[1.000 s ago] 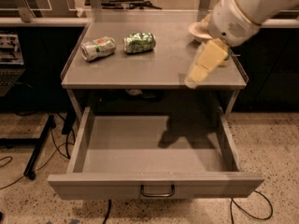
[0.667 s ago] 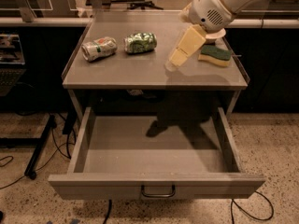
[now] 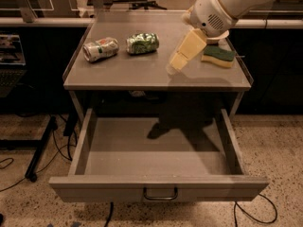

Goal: Place 7up can into top drawer

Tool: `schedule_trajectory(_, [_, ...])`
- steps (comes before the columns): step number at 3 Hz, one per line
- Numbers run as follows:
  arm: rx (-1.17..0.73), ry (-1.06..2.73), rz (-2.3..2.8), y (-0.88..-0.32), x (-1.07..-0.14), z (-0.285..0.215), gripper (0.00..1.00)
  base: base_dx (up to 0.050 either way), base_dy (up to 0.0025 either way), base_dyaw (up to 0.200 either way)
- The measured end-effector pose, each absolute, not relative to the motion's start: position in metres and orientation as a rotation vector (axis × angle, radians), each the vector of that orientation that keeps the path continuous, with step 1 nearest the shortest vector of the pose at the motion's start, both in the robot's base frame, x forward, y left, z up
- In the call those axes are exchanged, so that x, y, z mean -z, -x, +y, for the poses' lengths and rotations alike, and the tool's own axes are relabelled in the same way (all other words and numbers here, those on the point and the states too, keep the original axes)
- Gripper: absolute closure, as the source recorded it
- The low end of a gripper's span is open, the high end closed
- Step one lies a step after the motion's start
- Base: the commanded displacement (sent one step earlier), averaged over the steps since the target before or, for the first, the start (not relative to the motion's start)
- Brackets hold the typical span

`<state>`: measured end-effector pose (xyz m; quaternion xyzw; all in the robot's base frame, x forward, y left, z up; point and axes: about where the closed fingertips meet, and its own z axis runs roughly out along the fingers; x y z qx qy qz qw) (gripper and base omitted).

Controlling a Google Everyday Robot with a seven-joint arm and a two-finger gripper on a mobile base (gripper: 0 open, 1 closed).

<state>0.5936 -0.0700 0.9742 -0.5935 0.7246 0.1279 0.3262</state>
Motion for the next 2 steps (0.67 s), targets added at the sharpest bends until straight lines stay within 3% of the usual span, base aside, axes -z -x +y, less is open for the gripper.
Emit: schedule_trajectory(2, [-0.286, 1.624, 1.741, -0.662, -0.961, -0.013, 0.0, 0.0, 0.0, 0.0])
